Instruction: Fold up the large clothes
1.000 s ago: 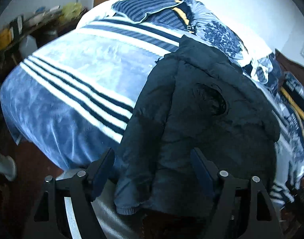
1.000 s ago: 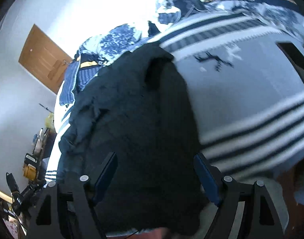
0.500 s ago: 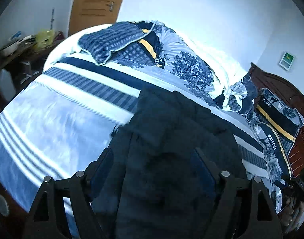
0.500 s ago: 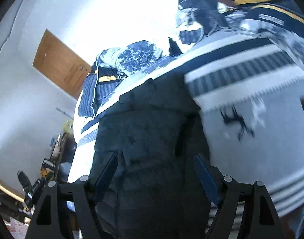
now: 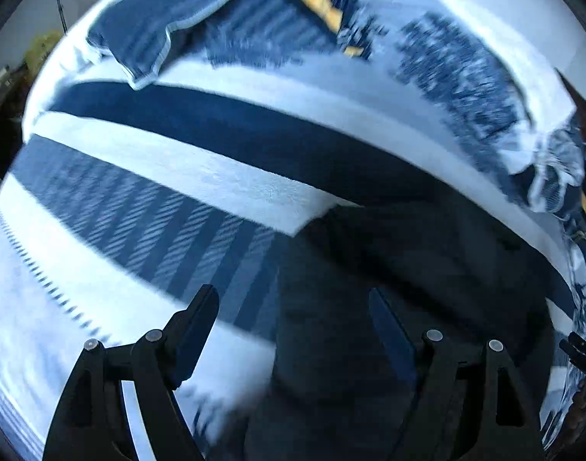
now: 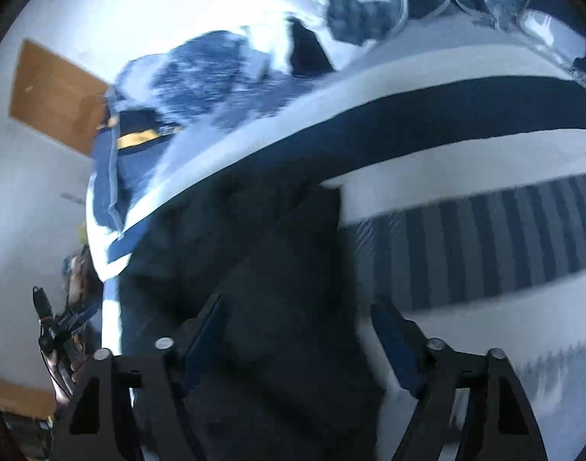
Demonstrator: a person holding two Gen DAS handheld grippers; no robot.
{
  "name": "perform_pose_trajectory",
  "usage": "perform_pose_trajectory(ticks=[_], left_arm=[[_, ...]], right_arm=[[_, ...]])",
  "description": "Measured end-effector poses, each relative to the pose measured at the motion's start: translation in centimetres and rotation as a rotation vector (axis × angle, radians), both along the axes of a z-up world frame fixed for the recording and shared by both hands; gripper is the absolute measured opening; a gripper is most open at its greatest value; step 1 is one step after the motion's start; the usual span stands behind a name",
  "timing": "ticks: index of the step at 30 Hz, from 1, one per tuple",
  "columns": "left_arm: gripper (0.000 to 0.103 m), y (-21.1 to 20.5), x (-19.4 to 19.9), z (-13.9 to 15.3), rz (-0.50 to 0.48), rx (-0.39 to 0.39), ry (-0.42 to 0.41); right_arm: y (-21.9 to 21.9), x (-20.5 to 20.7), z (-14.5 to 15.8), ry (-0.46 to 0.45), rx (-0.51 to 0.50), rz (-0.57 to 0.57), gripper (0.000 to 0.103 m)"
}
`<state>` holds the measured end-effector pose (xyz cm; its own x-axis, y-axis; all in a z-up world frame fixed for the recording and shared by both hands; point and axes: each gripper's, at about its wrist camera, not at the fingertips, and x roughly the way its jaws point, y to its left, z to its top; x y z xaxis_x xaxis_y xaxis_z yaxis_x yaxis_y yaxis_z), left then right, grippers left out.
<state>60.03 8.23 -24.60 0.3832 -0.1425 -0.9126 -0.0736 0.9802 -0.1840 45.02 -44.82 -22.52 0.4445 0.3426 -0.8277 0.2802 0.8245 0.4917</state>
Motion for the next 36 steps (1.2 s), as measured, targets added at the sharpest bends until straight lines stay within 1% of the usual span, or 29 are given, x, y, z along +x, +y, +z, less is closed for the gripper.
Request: perform_pose_trajectory(ticks=[2, 3, 5, 6, 7, 8, 9, 10, 11, 12, 13, 14, 15, 16, 17, 18, 19, 20, 21, 24, 26, 27, 29, 30, 31, 32, 33, 35, 36], left_arm=[[0.080, -0.6, 2.0, -2.1, -0.037, -0.030, 0.030], [0.077, -1.0, 2.7, -3.0, -0.054, -0.026, 0.040], [0.062, -1.7, 3.5, -4.4, -0.091, -0.036, 0.053], [0.036, -2.0, 3.8, -5.1, -0.111, -0.059, 0.070], [0.023, -2.3, 4.0, -5.7, -0.127, -0.084, 0.093], [0.017, -2.3, 4.1, -5.7, -0.129, -0.076, 0.089], [0.010, -2.3, 4.0, -5.2, -0.129, -0.048, 0.059], [0.008, -2.1, 3.8, -3.8, -0.123, -0.035, -0.004], [0.006, -1.8, 3.7, -2.7, -0.116, -0.043, -0.043], [0.006, -1.6, 3.5, -1.9, -0.119, -0.054, -0.072], [0.005, -1.7, 3.4, -0.9, -0.132, -0.033, -0.103], [0.005, -2.1, 3.4, -0.5, -0.145, -0.002, -0.118], [0.005, -2.7, 3.4, -0.3, -0.157, 0.050, -0.136], [0.005, -2.9, 3.8, -0.7, -0.158, 0.087, -0.138], [0.005, -3.0, 4.3, -1.1, -0.155, 0.098, -0.121], [0.005, -2.9, 4.9, -1.8, -0.145, 0.099, -0.094], [0.004, -2.6, 5.3, -1.7, -0.137, 0.085, -0.101], [0.004, -2.6, 5.3, -1.0, -0.140, 0.072, -0.132], [0.004, -2.5, 5.2, 0.0, -0.145, 0.058, -0.175], [0.005, -2.3, 5.7, 2.7, -0.143, 0.032, -0.248], [0.005, -2.0, 6.3, 3.2, -0.131, 0.037, -0.268], [0.005, -2.3, 6.5, 3.0, -0.130, 0.049, -0.264], [0.006, -2.8, 7.1, 1.0, -0.127, 0.086, -0.225], [0.009, -2.9, 7.3, -0.5, -0.129, 0.111, -0.183], [0.011, -3.0, 7.6, -2.7, -0.134, 0.144, -0.113], [0.011, -2.9, 7.8, -3.9, -0.139, 0.150, -0.065], [0.012, -2.6, 7.7, -4.5, -0.137, 0.139, -0.045], [0.013, -1.5, 6.5, -3.5, -0.120, 0.088, -0.097], [0.021, -1.0, 6.0, -2.5, -0.119, 0.066, -0.129]], right_arm=[[-0.9, 3.0, -2.3, 0.030, -0.001, -0.011, 0.067], [-1.4, 4.7, -4.0, 0.055, 0.031, -0.019, 0.067], [-1.9, 6.8, -6.6, 0.096, 0.093, -0.037, 0.067], [-1.9, 7.6, -7.6, 0.099, 0.125, -0.043, 0.067], [-1.7, 8.2, -8.1, 0.096, 0.125, -0.042, 0.067], [-1.4, 8.5, -8.0, 0.081, 0.094, -0.046, 0.066], [-0.9, 8.8, -7.7, 0.070, 0.069, -0.034, 0.043], [-0.5, 9.2, -7.8, 0.082, 0.065, -0.011, 0.010], [-0.4, 9.3, -7.0, 0.095, 0.018, -0.031, 0.009], [-0.5, 9.2, -5.7, 0.057, -0.009, -0.038, 0.004], [-0.2, 9.2, -4.1, 0.008, -0.052, -0.019, 0.003], [0.2, 9.2, -1.8, -0.044, -0.125, -0.018, 0.003], [0.5, 9.2, -0.7, -0.075, -0.132, -0.015, 0.002], [1.1, 9.4, 0.1, -0.098, -0.171, -0.009, 0.002], [1.9, 9.8, 0.7, -0.106, -0.239, -0.011, 0.002], [2.4, 10.3, 0.6, -0.097, -0.271, -0.008, 0.002], [2.8, 10.6, 0.1, -0.078, -0.310, 0.001, 0.002], [3.1, 11.3, -0.6, -0.047, -0.333, 0.006, 0.002], [3.1, 11.7, -0.5, -0.052, -0.336, 0.002, 0.001], [2.4, 11.9, 1.8, -0.123, -0.328, -0.026, 0.001], [2.6, 12.8, 2.8, -0.156, -0.339, -0.036, 0.001], [2.5, 13.2, 2.9, -0.166, -0.335, -0.048, 0.001], [3.1, 14.2, 1.8, -0.145, -0.351, -0.048, 0.001], [3.6, 14.8, 0.2, -0.102, -0.385, -0.038, 0.002], [4.0, 15.3, -1.0, -0.070, -0.408, -0.025, 0.002], [4.6, 15.7, -2.5, -0.024, -0.430, 0.000, 0.003], [5.0, 15.8, -4.1, 0.024, -0.431, 0.021, 0.005], [5.2, 15.4, -4.5, 0.036, -0.410, 0.029, 0.006], [5.1, 14.8, -3.9, 0.019, -0.395, 0.024, 0.006]])
